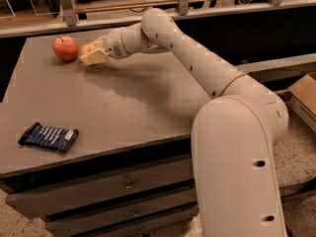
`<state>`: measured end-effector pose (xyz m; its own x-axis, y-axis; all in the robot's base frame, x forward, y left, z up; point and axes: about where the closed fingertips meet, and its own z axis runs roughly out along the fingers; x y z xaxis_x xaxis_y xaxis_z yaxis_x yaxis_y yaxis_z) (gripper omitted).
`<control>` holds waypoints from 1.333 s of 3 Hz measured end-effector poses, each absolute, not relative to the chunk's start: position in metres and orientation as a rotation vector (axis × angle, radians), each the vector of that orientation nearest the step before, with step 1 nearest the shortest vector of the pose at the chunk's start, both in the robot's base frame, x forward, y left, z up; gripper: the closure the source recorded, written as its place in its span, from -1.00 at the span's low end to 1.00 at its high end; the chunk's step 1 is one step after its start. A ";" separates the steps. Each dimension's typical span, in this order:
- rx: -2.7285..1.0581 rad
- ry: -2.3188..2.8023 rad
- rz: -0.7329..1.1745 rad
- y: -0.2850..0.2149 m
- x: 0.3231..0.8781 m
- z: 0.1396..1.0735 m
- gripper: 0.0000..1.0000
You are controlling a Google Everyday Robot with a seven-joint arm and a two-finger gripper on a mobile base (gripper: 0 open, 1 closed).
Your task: Move orange near apple
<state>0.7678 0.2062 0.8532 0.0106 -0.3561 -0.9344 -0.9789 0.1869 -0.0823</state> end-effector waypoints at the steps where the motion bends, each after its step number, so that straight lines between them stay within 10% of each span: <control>1: -1.343 1.519 0.848 0.215 0.768 0.851 0.61; 4: -1.354 1.517 0.862 0.224 0.765 0.847 -0.79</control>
Offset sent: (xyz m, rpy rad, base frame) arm 0.0006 0.0077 -0.0016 -0.0016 0.0105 0.0146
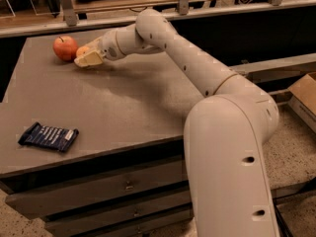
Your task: Move orange near apple
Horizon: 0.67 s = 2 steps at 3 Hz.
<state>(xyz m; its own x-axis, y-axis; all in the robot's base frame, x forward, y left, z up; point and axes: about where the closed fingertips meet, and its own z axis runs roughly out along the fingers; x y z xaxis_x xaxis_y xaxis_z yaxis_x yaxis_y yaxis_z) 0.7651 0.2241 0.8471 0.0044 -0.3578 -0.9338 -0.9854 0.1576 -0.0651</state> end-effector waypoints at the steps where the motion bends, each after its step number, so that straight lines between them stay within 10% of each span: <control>1: -1.355 1.515 0.867 0.228 0.761 0.846 -1.00; 2: -1.355 1.511 0.867 0.227 0.759 0.848 -1.00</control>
Offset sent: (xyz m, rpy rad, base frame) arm -0.0009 0.0026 -0.0012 -0.0001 0.0019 0.0038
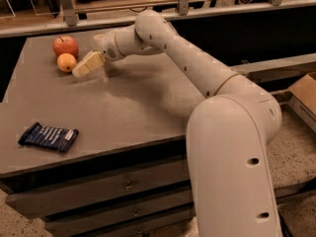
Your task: Move orange near apple
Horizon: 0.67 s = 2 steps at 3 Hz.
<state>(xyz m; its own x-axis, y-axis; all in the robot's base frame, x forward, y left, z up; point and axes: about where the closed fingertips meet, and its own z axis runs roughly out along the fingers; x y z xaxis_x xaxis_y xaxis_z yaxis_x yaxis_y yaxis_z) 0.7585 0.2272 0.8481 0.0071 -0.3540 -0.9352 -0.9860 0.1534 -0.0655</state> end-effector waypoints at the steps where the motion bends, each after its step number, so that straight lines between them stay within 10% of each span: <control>1: -1.347 1.516 0.854 0.221 0.756 0.853 -1.00; 2: -1.330 1.525 0.830 0.208 0.752 0.863 -1.00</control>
Offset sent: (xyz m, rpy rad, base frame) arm -0.0102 -0.0455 0.0315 -0.0097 -0.0292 -0.0812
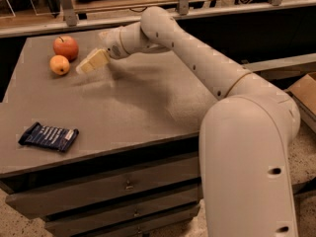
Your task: Move orange near apple
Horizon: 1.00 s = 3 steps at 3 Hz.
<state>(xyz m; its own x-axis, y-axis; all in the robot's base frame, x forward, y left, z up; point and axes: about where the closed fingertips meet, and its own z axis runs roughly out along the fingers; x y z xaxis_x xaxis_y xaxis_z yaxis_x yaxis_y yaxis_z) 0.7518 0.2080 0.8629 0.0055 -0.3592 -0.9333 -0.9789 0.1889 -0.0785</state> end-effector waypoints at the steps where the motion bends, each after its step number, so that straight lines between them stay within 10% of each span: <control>1: -1.279 1.572 0.810 0.171 0.744 0.878 -1.00; 3: -1.293 1.601 0.862 0.156 0.736 0.883 -1.00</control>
Offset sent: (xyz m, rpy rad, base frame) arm -0.0191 -0.0824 0.0308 -0.0094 0.1213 -0.0273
